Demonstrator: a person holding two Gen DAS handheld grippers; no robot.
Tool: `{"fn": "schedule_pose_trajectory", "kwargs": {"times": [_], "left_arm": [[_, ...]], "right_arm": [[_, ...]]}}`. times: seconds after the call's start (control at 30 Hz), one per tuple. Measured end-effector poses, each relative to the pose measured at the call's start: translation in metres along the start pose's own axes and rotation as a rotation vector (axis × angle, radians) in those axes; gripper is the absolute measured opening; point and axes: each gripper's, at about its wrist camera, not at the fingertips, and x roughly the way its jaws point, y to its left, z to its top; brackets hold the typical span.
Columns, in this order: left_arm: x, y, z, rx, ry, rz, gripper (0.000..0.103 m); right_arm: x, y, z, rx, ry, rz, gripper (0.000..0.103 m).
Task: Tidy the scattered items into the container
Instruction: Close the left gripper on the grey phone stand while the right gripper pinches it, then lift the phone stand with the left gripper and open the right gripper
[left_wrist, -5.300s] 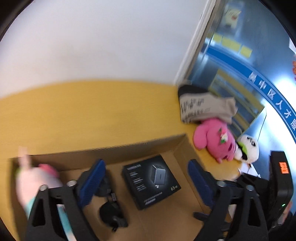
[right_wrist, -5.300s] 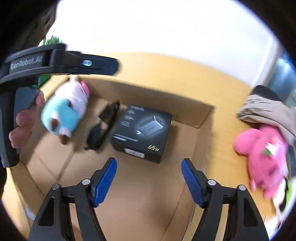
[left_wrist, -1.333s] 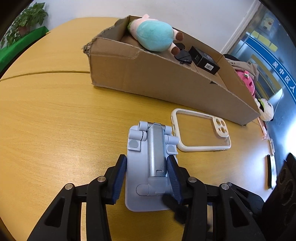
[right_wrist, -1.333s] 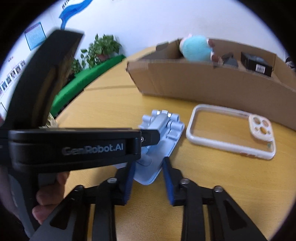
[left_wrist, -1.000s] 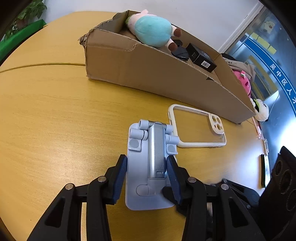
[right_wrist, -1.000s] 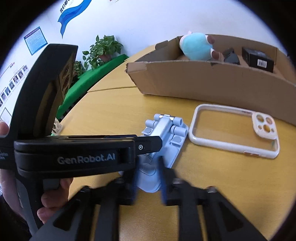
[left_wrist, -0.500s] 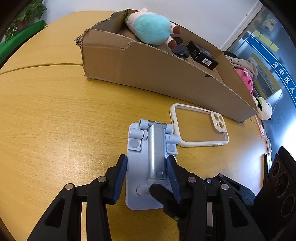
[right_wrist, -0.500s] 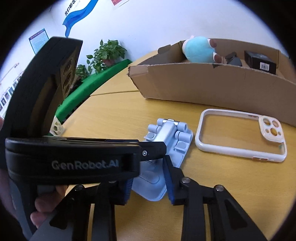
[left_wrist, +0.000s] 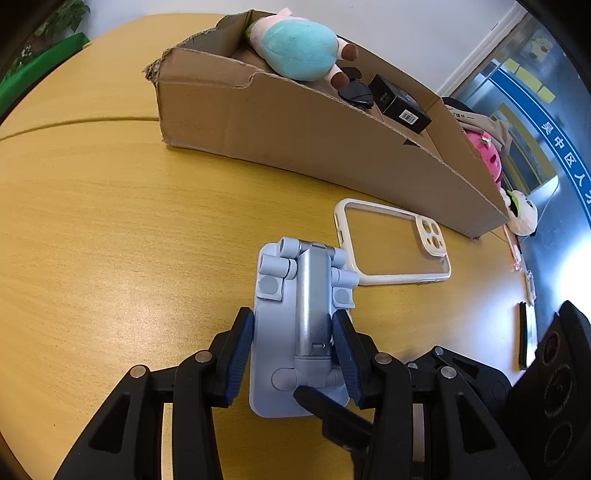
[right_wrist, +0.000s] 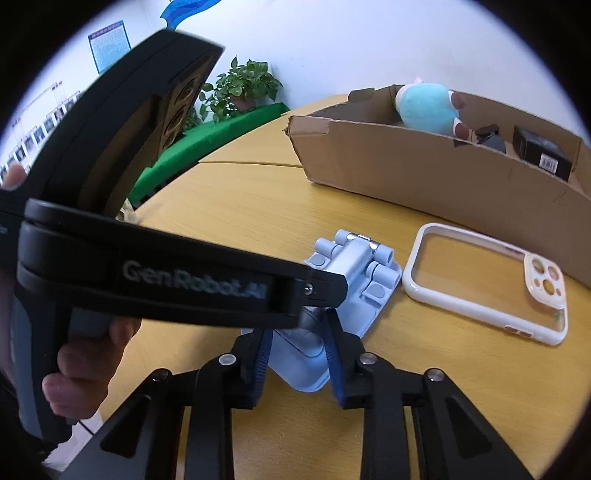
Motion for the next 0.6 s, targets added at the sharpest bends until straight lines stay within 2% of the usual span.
{"fn": "schedule_pose_trajectory", "kwargs": {"times": [0.3,0.33,0.37,0.4,0.43,0.5,0.53,0.6], "left_arm": [[-0.006,-0.004,-0.003,0.019,-0.005,-0.003,0.044],[-0.011,-0.004,-0.001,0.023,-0.02,0.0,0.029],[-0.016,-0.008,0.0,0.021,-0.027,-0.007,0.015],[-0.019,-0.01,-0.002,0.016,-0.022,-0.045,0.0],[-0.017,-0.01,-0.006,0.016,-0.013,-0.089,0.0],[-0.011,-0.013,-0.015,0.064,-0.003,-0.059,0.0],[-0.01,-0.011,-0.015,0.067,0.001,-0.03,0.0],[-0.009,-0.005,-0.008,0.034,0.008,-0.04,0.0]], "right_arm": [[-0.01,0.006,0.0,-0.034,-0.025,-0.036,0.02],[-0.012,0.007,0.002,-0.04,-0.031,-0.042,0.016],[-0.015,0.008,0.004,-0.048,-0.039,-0.046,0.0],[-0.017,0.008,0.006,-0.048,-0.041,-0.036,0.001],[-0.019,0.009,0.009,-0.047,-0.042,-0.021,0.001],[-0.013,0.01,0.014,-0.058,-0.005,-0.018,0.002],[-0.008,0.009,0.013,-0.057,0.016,-0.025,0.004],[-0.004,0.004,0.008,-0.022,0.039,0.001,0.004]]}}
